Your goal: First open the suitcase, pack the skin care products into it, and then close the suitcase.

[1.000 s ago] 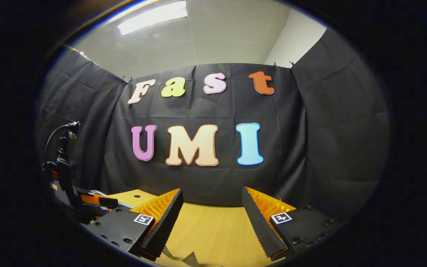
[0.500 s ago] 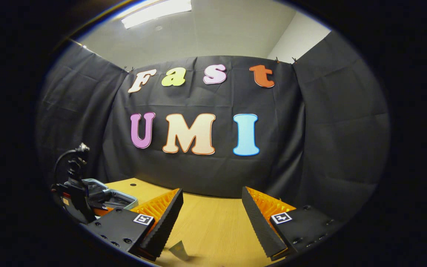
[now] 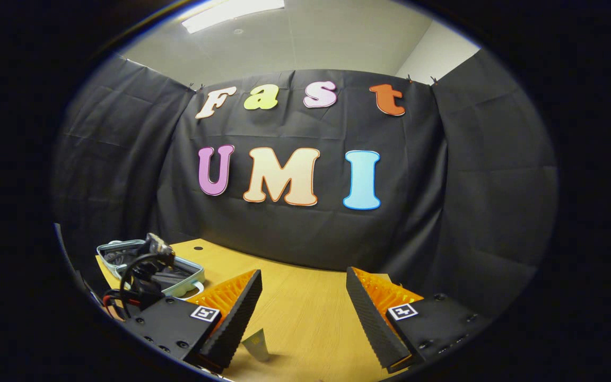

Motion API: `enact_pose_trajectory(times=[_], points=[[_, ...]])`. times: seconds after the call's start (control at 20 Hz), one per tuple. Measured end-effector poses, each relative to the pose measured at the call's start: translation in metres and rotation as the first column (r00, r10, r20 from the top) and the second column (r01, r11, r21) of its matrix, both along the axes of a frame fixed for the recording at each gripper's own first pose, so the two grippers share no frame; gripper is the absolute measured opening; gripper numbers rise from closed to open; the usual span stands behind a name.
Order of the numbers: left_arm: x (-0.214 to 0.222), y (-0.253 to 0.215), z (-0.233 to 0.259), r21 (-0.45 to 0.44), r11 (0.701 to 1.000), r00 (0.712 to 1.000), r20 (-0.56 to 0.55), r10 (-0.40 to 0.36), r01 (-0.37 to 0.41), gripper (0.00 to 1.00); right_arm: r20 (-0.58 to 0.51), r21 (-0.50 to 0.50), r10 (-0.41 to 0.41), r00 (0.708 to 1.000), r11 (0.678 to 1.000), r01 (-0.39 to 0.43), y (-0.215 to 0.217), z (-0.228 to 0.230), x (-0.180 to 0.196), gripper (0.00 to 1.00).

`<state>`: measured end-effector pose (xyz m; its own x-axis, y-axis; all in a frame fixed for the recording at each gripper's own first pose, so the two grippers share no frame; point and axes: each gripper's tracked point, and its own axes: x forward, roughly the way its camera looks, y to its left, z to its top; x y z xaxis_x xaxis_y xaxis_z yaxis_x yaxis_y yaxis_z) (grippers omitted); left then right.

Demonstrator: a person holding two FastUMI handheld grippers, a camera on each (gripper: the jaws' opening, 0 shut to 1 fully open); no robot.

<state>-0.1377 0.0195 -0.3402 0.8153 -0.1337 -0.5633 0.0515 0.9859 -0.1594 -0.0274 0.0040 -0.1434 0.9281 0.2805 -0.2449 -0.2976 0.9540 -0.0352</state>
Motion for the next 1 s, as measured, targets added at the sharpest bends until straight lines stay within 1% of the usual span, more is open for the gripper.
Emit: enact_pose_trajectory(times=[0.1, 0.15, 0.2, 0.25, 0.35, 0.45, 0.55, 0.6, 0.65, 0.7, 0.85, 1.0], points=[[-0.001, -0.004, -0.014, -0.018, 1.0, 1.0, -0.024, 0.003, -0.004, 0.74, -0.003, -0.004, 0.008, 1.0, 1.0, -0.008, 0.0, -0.001, -0.003, 0.99], [-0.001, -0.006, -0.022, -0.024, 1.0, 0.999, -0.04, 0.007, -0.008, 0.69, -0.004, -0.007, 0.011, 1.0, 1.0, -0.011, -0.001, -0.001, -0.004, 0.99], [-0.001, -0.005, -0.028, -0.022, 1.0, 0.998, -0.057, 0.014, -0.015, 0.65, -0.006, -0.01, 0.012, 1.0, 1.0, -0.012, -0.002, -0.003, -0.006, 0.99], [-0.003, -0.004, -0.034, -0.021, 1.0, 0.997, -0.071, 0.021, -0.023, 0.56, -0.009, -0.015, 0.013, 1.0, 1.0, -0.013, -0.003, -0.005, -0.006, 0.99], [-0.003, 0.001, -0.044, -0.017, 0.999, 0.995, -0.094, 0.033, -0.034, 0.44, -0.019, -0.018, 0.014, 1.0, 1.0, -0.014, -0.006, -0.009, -0.009, 0.99], [-0.005, 0.006, -0.049, -0.004, 0.999, 0.993, -0.115, 0.041, -0.042, 0.29, -0.033, -0.014, 0.018, 0.999, 1.0, -0.018, -0.005, -0.015, -0.013, 0.99], [-0.001, 0.0, -0.049, -0.023, 1.0, 0.994, -0.108, 0.014, -0.016, 0.19, -0.047, -0.009, 0.027, 0.999, 1.0, -0.027, -0.003, -0.023, -0.016, 0.99], [-0.001, -0.002, -0.049, -0.031, 0.999, 0.994, -0.113, 0.004, -0.008, 0.2, -0.054, -0.005, 0.035, 0.998, 0.999, -0.035, 0.001, -0.026, -0.016, 0.99], [-0.002, -0.001, -0.049, -0.02, 1.0, 0.993, -0.121, 0.003, -0.006, 0.16, -0.061, -0.001, 0.044, 0.997, 0.999, -0.044, 0.004, -0.031, -0.018, 0.99], [-0.003, 0.0, -0.047, -0.011, 1.0, 0.992, -0.123, -0.002, 0.001, 0.15, -0.07, 0.002, 0.053, 0.996, 0.999, -0.053, 0.008, -0.038, -0.019, 0.99], [-0.002, 0.001, -0.031, 0.001, 1.0, 0.994, -0.111, 0.002, -0.002, 0.15, -0.115, 0.009, 0.092, 0.989, 0.996, -0.092, 0.023, -0.061, -0.026, 0.99], [-0.003, 0.013, -0.006, 0.02, 1.0, 0.995, -0.094, 0.018, -0.016, 0.15, -0.148, 0.018, 0.122, 0.981, 0.993, -0.121, 0.036, -0.086, -0.031, 0.99]])
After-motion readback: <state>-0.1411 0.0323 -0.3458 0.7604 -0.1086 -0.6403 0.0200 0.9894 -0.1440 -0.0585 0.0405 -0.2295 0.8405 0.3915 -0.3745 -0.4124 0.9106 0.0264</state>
